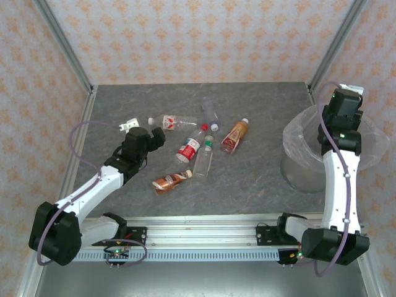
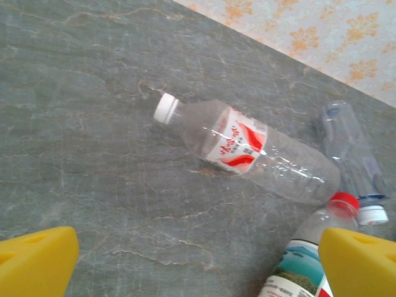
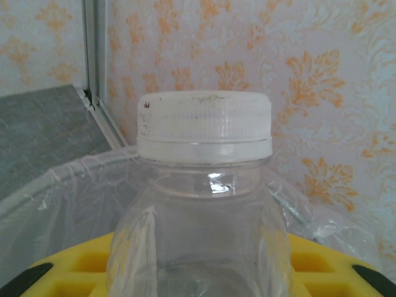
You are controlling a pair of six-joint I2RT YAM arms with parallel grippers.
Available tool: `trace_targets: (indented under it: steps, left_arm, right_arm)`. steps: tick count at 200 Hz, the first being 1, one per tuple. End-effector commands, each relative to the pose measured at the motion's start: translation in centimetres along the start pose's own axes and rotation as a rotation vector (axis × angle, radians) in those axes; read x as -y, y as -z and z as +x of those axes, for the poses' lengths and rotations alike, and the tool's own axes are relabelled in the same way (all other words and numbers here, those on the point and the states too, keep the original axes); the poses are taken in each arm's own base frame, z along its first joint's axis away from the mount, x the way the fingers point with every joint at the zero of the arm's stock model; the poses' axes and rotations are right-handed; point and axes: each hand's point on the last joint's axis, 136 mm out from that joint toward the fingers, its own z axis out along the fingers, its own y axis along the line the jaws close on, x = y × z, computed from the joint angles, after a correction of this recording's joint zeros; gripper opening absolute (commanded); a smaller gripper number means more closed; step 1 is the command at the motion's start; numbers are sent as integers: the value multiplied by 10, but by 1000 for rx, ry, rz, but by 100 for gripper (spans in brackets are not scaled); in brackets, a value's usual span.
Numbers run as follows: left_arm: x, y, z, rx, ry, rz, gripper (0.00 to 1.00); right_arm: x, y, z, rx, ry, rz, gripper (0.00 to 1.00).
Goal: Put the plastic bottles in the bin
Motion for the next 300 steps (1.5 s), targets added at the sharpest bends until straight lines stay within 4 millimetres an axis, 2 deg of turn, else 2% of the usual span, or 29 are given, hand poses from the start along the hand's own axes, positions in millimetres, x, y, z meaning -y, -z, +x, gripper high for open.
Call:
trace_targets:
  steps: [1,16,75,93,110,130,150,165,196,228,257,292,300]
  left_arm:
    - [15,13,-18,25,13,74,100]
    - [17,17,-14,-3,15,92,100]
    - [4,29,16,-156,1,52,100]
    - [-3,33,24,-192,-8,29,100]
    - [-8,36,29,-220,-18,5,100]
    - [-13,38,39,-273,-28,-16,100]
    - [-20,38,50,-345,-38,-65,100]
    - [-18,38,59,-403,-60,-56,100]
    - [-16,37,75,-471,-56,-37,100]
    - [-15,37,91,-533,-50,-13,100]
    - [-23,40,101,-558,-51,-32,100]
    - [-26,40,110,-571,-30,-24,100]
    - [-27,40,113,-577,-29,-23,100]
  right_arm:
    - [-6,-12,23,-69,83,4,0]
    - [-4,-19,30,-67,82,40,0]
    - [-4,-34,50,-29,18,111,12]
    - [-7,-36,55,-33,2,106,20]
    - [-8,-36,57,-40,-14,98,34]
    - [-5,-32,55,-32,-48,105,46]
    - [-4,-28,51,-15,-79,91,54]
    - [-3,-24,48,-5,-106,88,60]
    - [1,-14,43,14,-168,72,80]
    - [2,-5,39,38,-200,44,85]
    - [2,4,40,53,-238,17,88]
    - [0,12,40,72,-292,-20,100]
    - [3,15,37,81,-308,-21,99]
